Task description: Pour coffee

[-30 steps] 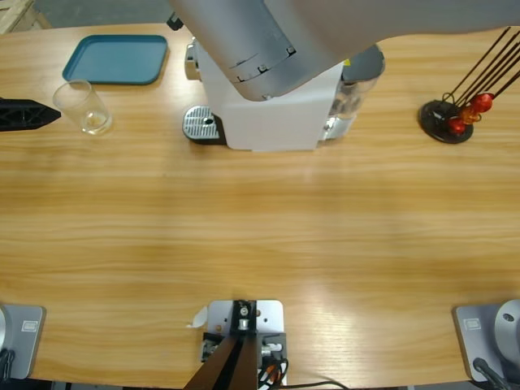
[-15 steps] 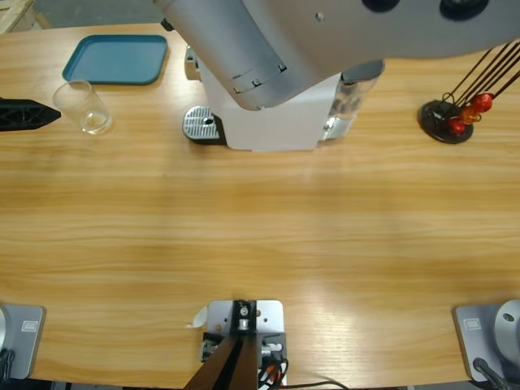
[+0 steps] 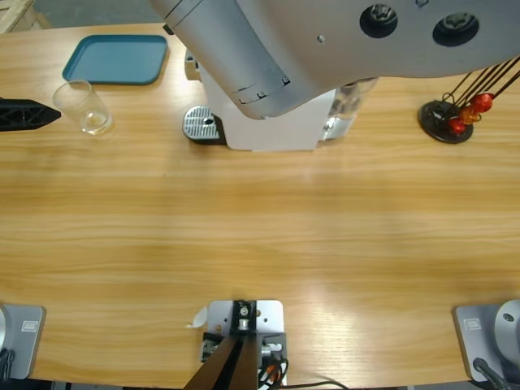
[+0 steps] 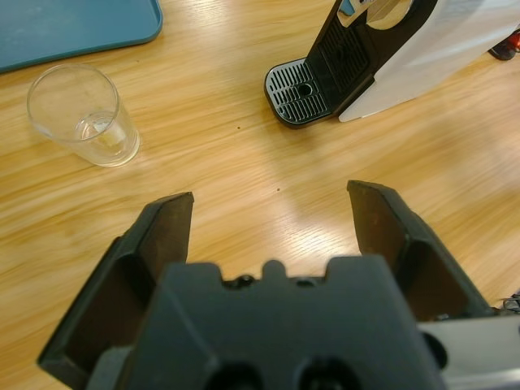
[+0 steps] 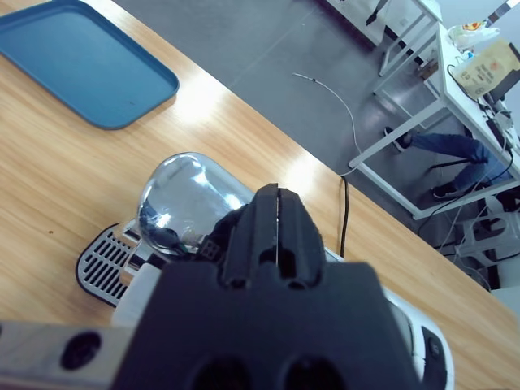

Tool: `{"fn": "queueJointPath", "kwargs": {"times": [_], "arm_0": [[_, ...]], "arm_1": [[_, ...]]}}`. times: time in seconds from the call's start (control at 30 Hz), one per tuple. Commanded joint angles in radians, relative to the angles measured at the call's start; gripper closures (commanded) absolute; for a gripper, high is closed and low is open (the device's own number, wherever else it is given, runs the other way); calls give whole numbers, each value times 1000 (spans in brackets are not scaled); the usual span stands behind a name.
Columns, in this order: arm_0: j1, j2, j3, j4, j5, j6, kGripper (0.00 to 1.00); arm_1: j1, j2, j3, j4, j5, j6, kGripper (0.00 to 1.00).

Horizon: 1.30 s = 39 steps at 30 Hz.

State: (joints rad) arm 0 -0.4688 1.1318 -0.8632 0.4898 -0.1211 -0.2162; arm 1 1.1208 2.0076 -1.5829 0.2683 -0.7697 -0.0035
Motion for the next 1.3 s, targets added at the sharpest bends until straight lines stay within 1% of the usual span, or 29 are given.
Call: {"fn": "queueJointPath", "kwargs": {"times": [0.03, 0.5, 0.63, 0.73, 0.77, 0.8, 0.87, 0.93, 0.97, 1.0, 1.07, 1.17, 1.2, 1.23, 1.27, 1.3], "arm_0": [[-10, 17, 35, 3, -15, -12, 184], [-10, 11, 36, 3, -15, -12, 184], [-10, 8, 35, 8, -15, -12, 184], [-10, 15, 35, 8, -15, -12, 184], [-10, 19, 35, 7, -14, -12, 184], [-10, 21, 33, 7, -14, -12, 184], [-10, 28, 32, 7, -14, -12, 184], [-10, 31, 30, 7, -12, -11, 184], [-10, 31, 30, 7, -12, -11, 184], [-10, 31, 30, 7, -12, -11, 184], [-10, 28, 31, 7, -12, -9, 184], [-10, 22, 32, 10, -12, -9, 184], [-10, 18, 31, 13, -12, -8, 184], [-10, 16, 30, 17, -12, -7, 184], [-10, 12, 30, 20, -12, -6, 184], [-10, 9, 28, 25, -13, -3, 184]], "arm_1": [[62, 169, 138, 20, 57, 40, 1000], [83, 184, 147, 20, 63, 76, 1000], [83, 158, 148, 24, 58, 76, 1000], [83, 95, 160, 43, 75, 76, 1000], [83, 49, 164, 48, 136, 77, 1000], [83, 3, 166, 49, 240, 78, 1000], [65, -113, 192, 36, 591, 82, 1000], [36, -202, 210, 19, 813, 85, 1000], [24, -237, 217, 19, 880, 86, 1000], [14, -266, 224, 20, 918, 89, 1000], [1, -308, 238, 44, 926, 95, 1000], [-6, -346, 264, 111, 866, 113, 1000], [-10, -354, 275, 138, 859, 114, 1000], [-11, -368, 299, 150, 844, 124, 926], [-15, -383, 325, 160, 824, 148, 623], [-22, -401, 351, 171, 808, 162, 406]]}}
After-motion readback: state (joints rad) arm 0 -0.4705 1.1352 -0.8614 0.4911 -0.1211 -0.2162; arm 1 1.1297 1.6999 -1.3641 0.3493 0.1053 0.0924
